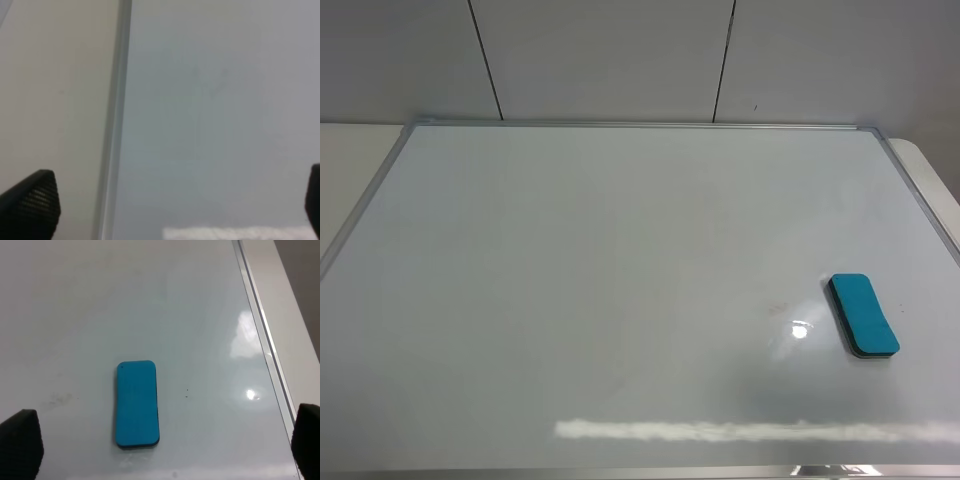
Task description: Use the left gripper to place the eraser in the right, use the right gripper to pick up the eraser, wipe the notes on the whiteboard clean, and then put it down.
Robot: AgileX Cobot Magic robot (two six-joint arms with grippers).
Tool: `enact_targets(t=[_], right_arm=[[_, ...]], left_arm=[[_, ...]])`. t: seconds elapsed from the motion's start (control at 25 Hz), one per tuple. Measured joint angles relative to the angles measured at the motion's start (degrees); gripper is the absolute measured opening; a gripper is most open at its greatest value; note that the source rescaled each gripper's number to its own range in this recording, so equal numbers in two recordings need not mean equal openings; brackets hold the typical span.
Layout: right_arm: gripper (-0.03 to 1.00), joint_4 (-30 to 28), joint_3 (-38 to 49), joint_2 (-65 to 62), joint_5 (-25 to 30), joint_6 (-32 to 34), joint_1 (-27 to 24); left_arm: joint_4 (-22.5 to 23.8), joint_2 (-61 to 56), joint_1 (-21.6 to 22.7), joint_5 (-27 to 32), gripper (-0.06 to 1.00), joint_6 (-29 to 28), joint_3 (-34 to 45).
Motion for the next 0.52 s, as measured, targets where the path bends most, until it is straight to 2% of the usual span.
enact_targets(t=[0.52], right_arm=[[1.0,0.77,0.0,0.0,0.0,0.0,0.0]], left_arm=[[0.0,0.0,0.0,0.05,1.0,0.05,0.0]])
